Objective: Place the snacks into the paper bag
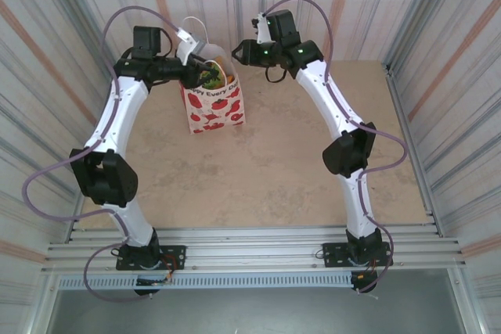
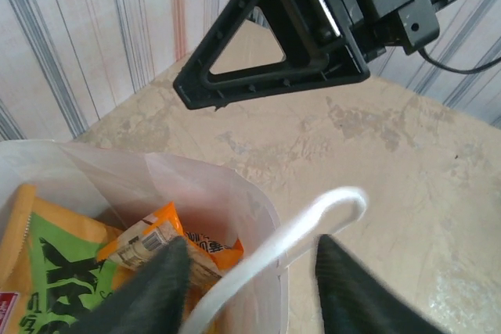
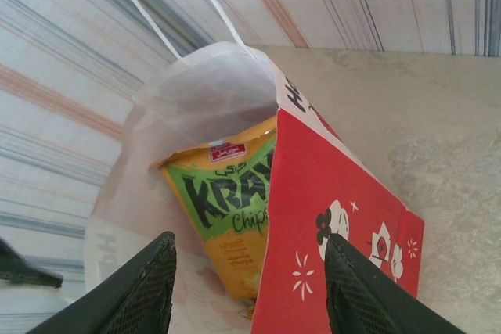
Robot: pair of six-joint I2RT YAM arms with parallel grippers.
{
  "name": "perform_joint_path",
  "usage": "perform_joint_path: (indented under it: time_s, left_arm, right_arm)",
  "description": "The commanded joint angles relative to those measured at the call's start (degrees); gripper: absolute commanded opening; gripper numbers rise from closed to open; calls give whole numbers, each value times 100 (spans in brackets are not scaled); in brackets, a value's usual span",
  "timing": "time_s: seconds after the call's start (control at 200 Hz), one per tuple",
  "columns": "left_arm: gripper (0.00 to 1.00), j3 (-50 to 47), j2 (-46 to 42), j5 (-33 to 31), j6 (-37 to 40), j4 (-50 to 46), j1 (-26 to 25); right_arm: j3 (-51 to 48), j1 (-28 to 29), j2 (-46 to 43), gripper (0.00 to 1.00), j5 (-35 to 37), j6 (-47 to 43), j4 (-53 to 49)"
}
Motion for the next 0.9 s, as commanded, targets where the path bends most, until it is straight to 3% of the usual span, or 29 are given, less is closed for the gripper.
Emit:
perform_joint_path:
  time_s: [0.0, 0.12, 0.441, 0.897]
  left_arm:
    - [29, 244, -14, -94, 240, -205, -33]
    - [0, 270, -99, -99, 231, -197, -110]
    - [0, 163, -402, 96, 198, -204, -207]
    - [0, -637, -1320, 348, 506, -401, -831]
  right_arm:
    - [159, 25, 205, 53, -62, -212, 58]
    - [159, 33, 156, 54, -192, -335, 107]
    - [-262, -32, -430, 58, -279, -985, 163]
    - [-256, 16, -606, 58, 230, -1329, -1000]
